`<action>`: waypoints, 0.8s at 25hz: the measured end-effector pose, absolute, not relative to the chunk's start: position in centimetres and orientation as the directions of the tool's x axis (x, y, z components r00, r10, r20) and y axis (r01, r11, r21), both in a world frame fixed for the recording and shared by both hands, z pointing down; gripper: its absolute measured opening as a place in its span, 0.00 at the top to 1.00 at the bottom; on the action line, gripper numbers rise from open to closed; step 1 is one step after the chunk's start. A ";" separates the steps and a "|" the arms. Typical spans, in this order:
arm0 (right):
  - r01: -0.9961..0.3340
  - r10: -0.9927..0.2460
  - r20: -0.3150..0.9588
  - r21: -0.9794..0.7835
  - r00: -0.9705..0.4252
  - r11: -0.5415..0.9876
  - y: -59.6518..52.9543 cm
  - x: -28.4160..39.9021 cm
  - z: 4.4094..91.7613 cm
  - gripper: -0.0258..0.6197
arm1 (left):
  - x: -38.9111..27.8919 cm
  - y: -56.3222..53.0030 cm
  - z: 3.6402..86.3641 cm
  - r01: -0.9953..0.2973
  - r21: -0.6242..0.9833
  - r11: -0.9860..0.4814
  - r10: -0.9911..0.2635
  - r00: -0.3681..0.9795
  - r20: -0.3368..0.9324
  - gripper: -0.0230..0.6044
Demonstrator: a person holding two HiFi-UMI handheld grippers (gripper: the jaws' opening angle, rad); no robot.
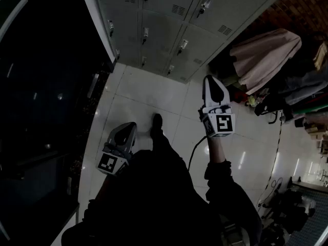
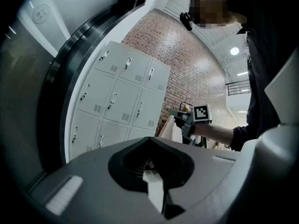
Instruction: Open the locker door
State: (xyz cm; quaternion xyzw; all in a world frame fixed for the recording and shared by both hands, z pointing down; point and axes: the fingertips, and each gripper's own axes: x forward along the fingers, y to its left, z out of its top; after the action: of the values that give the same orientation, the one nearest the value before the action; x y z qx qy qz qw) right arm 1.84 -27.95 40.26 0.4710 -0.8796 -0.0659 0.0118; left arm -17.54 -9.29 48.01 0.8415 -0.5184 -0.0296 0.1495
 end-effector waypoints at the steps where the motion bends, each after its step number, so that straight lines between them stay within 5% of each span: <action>1: -0.825 -0.828 -0.042 0.135 -0.559 0.549 -30.9 2.0 40.0 0.95 | -17.3 -11.4 47.8 -0.864 0.279 -0.419 -0.882 0.461 0.103 0.94; 12: -0.812 -0.823 -0.066 0.225 -0.565 0.539 -60.3 2.0 38.7 0.86 | -15.2 -30.1 46.4 -0.893 0.282 -0.350 -0.905 0.400 0.145 0.86; 20: -0.842 -0.860 -0.032 0.225 -0.509 0.490 -71.2 -0.6 39.8 0.75 | -15.4 -34.7 47.3 -0.902 0.287 -0.321 -0.899 0.386 0.207 0.86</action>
State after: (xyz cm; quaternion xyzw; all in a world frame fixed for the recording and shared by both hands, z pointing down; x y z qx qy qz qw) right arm -0.64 -71.18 39.78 0.4936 -0.8622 -0.1063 0.0422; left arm -15.43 -34.67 47.29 0.8128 -0.5541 0.0048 0.1798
